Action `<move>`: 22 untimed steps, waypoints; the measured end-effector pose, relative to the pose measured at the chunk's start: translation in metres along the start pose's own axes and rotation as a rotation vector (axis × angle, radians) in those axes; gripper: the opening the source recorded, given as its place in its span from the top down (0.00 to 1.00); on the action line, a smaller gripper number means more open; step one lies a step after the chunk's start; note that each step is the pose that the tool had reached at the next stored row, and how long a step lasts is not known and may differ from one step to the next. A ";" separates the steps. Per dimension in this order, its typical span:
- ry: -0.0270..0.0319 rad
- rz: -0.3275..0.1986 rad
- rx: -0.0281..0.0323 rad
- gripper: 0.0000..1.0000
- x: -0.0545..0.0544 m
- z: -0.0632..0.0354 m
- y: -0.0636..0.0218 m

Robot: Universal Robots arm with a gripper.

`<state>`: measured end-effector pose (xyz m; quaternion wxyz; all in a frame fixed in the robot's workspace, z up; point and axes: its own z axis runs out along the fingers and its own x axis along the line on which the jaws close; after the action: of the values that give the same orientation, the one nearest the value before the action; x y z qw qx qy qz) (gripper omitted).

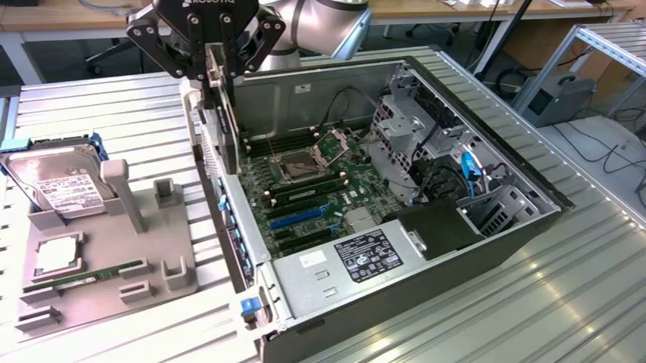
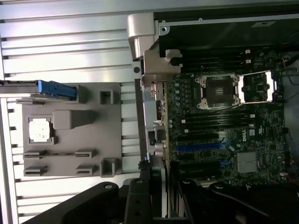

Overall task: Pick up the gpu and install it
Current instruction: 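Pick up the gpu and move the gpu toward the slot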

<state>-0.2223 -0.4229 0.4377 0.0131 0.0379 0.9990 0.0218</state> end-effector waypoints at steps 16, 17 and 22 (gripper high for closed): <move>-0.0001 0.000 0.0013 0.73 -0.027 0.0076 0.0014; -0.0001 0.000 0.0014 0.73 -0.028 0.0083 0.0014; -0.0001 0.000 0.0015 0.73 -0.031 0.0112 0.0016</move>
<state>-0.1905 -0.4233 0.4274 0.0131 0.0378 0.9990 0.0211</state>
